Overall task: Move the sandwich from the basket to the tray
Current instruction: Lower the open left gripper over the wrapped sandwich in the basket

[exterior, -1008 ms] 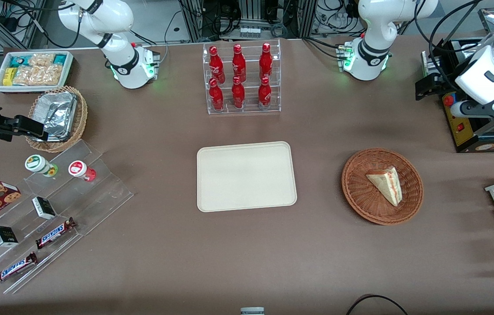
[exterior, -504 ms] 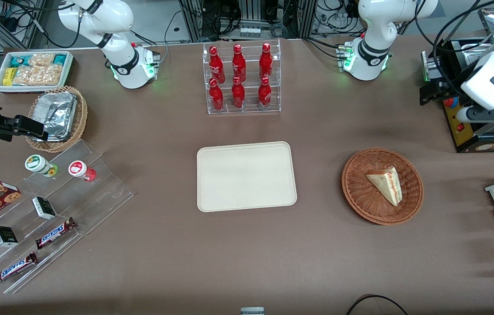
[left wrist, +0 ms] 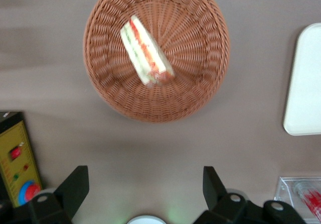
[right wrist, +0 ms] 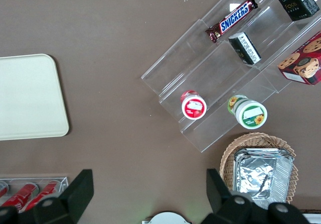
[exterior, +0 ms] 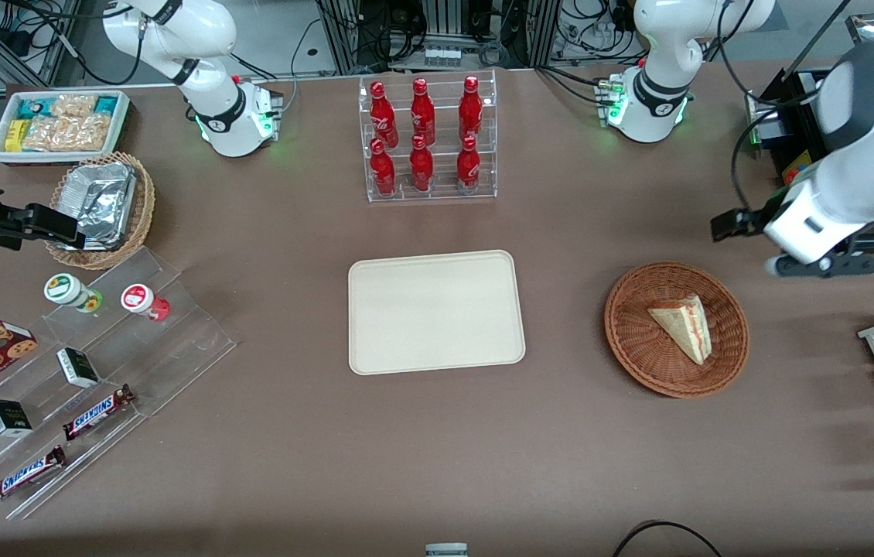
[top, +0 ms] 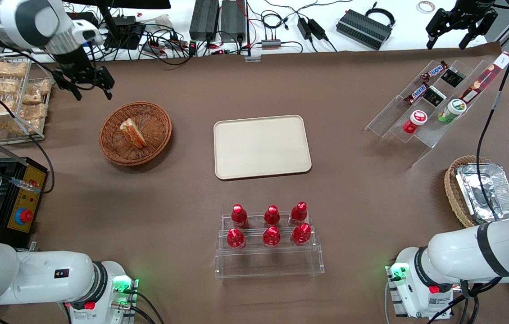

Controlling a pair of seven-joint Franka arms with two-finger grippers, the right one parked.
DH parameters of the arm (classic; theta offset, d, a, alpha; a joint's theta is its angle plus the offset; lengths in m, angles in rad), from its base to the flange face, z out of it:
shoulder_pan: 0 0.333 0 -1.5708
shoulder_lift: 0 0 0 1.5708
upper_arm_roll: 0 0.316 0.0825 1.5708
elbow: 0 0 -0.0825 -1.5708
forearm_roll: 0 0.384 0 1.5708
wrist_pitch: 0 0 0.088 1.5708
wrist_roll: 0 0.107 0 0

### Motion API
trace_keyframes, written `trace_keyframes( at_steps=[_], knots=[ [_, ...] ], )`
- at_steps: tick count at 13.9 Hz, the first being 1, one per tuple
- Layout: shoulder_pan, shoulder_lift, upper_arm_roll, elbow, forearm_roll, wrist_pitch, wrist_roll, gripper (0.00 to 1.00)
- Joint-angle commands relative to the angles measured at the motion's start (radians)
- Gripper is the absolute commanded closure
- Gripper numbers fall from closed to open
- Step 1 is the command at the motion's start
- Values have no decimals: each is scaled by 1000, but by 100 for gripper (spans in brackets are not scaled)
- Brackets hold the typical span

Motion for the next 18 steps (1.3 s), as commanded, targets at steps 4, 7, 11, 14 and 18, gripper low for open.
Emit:
trace_keyframes(
  at_steps=[4,7,11,14,18],
  knots=[
    [3,50,-2,-157,10,243,-61,0],
    [-2,121,-4,-156,12,345,-257,0],
    [4,165,-2,-160,10,441,-443,0],
    [4,202,5,-159,5,491,-538,0],
    [6,235,13,-162,5,506,-571,0]
  ],
)
